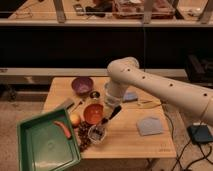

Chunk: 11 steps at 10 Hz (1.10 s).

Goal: Place brush in paper cup

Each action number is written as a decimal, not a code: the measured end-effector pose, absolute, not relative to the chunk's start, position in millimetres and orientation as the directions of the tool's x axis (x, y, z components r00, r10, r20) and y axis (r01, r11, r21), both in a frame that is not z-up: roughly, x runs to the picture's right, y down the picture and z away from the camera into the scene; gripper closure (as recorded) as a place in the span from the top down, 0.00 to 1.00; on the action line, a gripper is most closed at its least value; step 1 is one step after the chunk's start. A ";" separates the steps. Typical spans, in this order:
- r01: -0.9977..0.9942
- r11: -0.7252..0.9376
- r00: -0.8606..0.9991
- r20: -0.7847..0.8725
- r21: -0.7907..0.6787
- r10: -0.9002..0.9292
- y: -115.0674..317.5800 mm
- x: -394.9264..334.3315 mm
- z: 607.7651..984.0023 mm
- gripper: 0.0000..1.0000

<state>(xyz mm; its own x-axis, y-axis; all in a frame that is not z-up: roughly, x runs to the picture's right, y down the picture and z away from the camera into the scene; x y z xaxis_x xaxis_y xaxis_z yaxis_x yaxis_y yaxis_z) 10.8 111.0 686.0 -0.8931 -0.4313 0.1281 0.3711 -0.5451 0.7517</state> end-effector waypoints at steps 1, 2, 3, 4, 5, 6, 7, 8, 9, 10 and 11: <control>0.372 -0.545 -0.893 0.129 0.752 -0.432 111.0 11.2 686.0 0.39; 0.372 -0.545 -0.893 0.129 0.752 -0.432 111.0 11.2 686.0 0.50; 0.372 -0.545 -0.893 0.129 0.751 -0.432 111.0 11.3 686.1 0.59; 0.372 -0.545 -0.893 0.129 0.751 -0.432 111.1 11.5 686.1 0.71; 0.372 -0.545 -0.893 0.129 0.751 -0.432 111.1 11.6 686.1 0.78; 0.372 -0.545 -0.893 0.129 0.751 -0.432 111.1 11.6 686.1 0.80; 0.372 -0.545 -0.893 0.129 0.752 -0.431 111.1 11.2 686.1 0.80; 0.371 -0.545 -0.893 0.128 0.752 -0.431 111.1 10.8 686.2 0.80; 0.370 -0.545 -0.894 0.128 0.752 -0.430 111.1 10.3 686.1 0.80; 0.369 -0.546 -0.894 0.127 0.752 -0.429 111.1 9.6 686.2 0.80; 0.369 -0.546 -0.894 0.127 0.752 -0.429 111.2 9.7 686.2 0.80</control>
